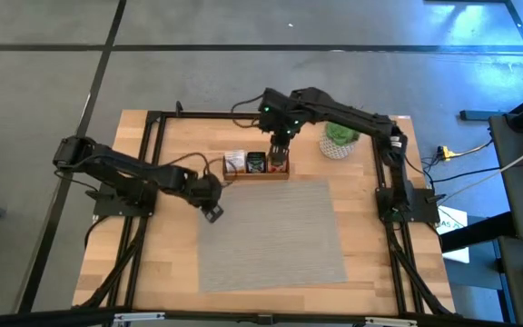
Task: Pick & Place Tea
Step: Return to Home Position
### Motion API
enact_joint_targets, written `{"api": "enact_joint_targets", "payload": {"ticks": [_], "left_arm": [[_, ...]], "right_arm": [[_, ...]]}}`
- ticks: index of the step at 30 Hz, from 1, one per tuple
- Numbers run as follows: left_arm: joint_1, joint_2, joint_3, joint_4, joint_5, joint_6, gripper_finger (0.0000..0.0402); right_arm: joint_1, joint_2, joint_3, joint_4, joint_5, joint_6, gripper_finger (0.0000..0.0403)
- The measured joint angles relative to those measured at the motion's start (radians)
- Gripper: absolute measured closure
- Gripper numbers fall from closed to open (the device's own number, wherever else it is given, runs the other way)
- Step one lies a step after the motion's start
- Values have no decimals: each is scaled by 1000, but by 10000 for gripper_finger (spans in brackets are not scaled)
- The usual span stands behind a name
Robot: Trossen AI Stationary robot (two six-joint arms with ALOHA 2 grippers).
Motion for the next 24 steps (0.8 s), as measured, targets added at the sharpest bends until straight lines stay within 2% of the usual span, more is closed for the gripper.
{"api": "enact_joint_targets", "payload": {"ticks": [6,15,20,24], "left_arm": [[-104,72,-1,-25,-7,12,300],[-112,229,9,-37,-16,-29,303],[-75,232,10,-56,-7,-31,300],[-39,222,4,-76,-77,-31,301]], "right_arm": [[2,-43,0,68,-49,28,301],[7,-108,-1,65,-51,52,301],[6,-183,-1,44,16,60,301],[7,-257,-1,27,81,74,301]]}}
